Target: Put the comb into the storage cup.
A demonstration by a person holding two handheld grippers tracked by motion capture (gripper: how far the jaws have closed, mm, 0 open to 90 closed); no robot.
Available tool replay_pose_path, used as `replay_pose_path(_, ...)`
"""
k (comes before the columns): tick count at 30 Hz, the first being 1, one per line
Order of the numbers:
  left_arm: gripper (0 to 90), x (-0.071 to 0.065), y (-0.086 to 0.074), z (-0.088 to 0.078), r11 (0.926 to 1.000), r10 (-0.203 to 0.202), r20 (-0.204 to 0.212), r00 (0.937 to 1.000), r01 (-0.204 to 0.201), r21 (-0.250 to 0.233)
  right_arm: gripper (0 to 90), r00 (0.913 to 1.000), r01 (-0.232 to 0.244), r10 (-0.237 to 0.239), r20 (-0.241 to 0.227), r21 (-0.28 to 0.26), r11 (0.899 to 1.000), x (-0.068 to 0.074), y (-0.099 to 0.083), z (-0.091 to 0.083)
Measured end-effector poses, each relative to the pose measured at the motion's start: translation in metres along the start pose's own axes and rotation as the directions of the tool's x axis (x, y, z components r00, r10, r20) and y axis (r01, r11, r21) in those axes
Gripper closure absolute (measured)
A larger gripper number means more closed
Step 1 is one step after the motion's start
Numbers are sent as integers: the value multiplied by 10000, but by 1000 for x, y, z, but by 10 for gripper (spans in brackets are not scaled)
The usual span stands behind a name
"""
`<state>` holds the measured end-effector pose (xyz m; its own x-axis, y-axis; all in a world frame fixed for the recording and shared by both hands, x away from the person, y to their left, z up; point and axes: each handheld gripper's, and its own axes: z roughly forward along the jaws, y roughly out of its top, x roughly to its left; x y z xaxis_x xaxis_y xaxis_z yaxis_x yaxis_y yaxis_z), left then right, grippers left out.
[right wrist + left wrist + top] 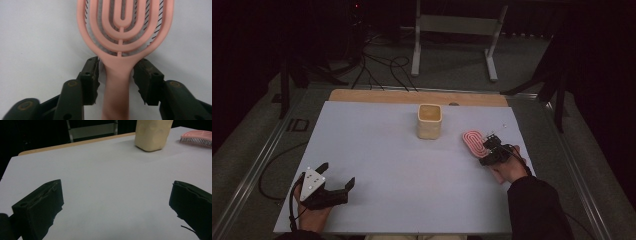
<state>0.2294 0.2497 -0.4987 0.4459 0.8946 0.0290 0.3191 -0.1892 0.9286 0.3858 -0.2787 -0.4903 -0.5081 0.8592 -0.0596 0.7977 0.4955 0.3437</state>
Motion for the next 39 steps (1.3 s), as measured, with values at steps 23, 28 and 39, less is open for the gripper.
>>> replay_pose_path(23,2,-1,0,1,10000,9,-3,10000,-9,34,645,9960,-839,854,-280,516,9951,-9,5,5)
replay_pose_path(28,2,-1,0,1,10000,28,-20,10000,-28,63,646,9947,-963,986,-290,701,9929,-8,7,5)
replay_pose_path(39,2,0,0,1,10000,26,-37,10000,-26,59,675,9974,-689,708,-125,1120,9913,-4,11,5)
